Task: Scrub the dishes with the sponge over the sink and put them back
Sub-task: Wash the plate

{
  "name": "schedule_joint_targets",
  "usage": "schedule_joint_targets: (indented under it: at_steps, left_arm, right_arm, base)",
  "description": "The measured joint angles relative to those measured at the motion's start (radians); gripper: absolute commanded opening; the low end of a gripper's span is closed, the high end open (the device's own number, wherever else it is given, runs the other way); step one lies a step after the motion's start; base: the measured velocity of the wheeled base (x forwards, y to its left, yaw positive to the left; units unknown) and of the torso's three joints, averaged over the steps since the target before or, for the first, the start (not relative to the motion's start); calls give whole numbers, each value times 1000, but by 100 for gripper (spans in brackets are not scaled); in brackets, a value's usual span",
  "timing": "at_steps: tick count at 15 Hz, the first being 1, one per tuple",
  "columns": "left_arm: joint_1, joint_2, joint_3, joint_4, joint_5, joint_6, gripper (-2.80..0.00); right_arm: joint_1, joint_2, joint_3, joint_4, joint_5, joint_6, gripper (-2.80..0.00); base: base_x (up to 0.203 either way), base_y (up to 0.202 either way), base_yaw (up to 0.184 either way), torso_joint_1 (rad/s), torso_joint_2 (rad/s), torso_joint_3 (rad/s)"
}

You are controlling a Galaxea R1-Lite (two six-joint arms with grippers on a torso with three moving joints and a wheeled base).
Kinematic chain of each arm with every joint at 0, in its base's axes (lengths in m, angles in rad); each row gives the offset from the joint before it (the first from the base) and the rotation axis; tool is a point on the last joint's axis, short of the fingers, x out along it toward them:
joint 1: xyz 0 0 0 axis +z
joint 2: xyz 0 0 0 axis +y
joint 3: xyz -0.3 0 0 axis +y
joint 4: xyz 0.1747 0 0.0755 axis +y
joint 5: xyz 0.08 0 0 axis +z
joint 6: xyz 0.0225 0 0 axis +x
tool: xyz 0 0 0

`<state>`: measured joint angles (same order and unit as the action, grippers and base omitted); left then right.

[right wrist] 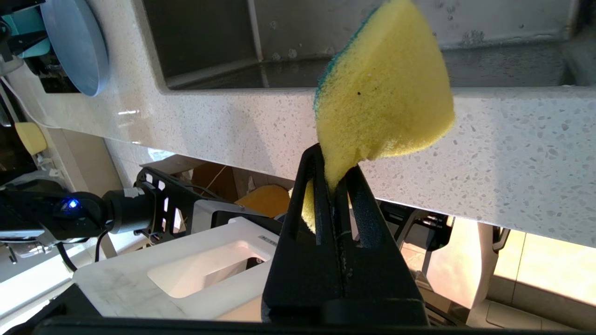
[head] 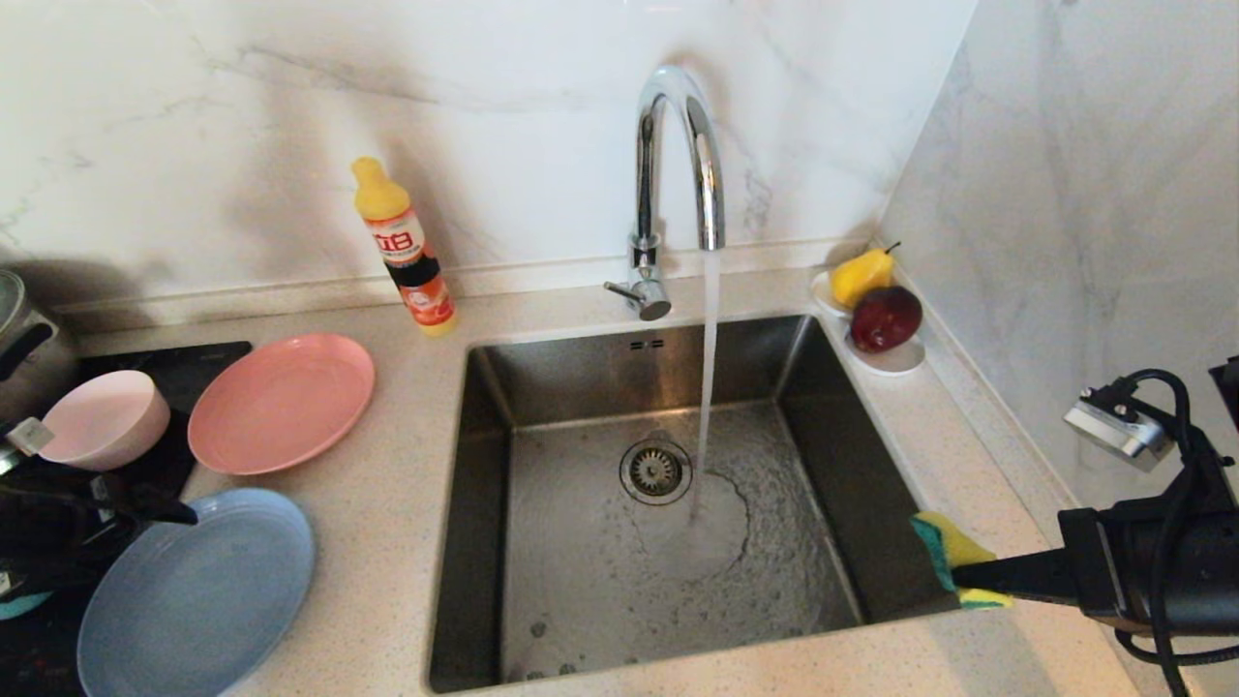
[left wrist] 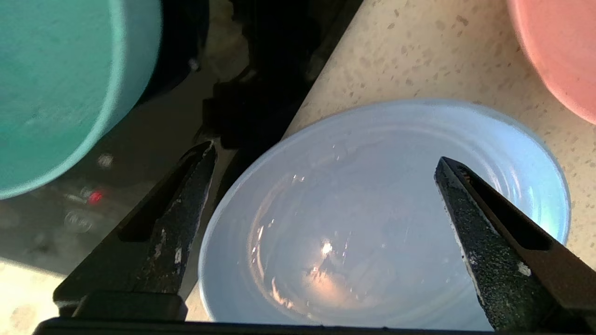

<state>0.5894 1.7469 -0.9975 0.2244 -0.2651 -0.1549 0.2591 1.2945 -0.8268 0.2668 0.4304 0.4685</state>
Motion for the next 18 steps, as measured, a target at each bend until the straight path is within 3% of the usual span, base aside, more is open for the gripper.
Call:
schedule_joint_targets:
  at_steps: [13,18]
  left_arm:
    - [-33,0,56,-3,-122,-32,0]
    - [-42,-5,63,0,-127,-39,0]
  right_arm:
    - [-18,-7,31,-27,14,1,-280]
    - [-34,-8,35,-27,21,0,-280]
  base:
    - [0,0,0,0,0,0]
    - [0,0,0,0,0,0]
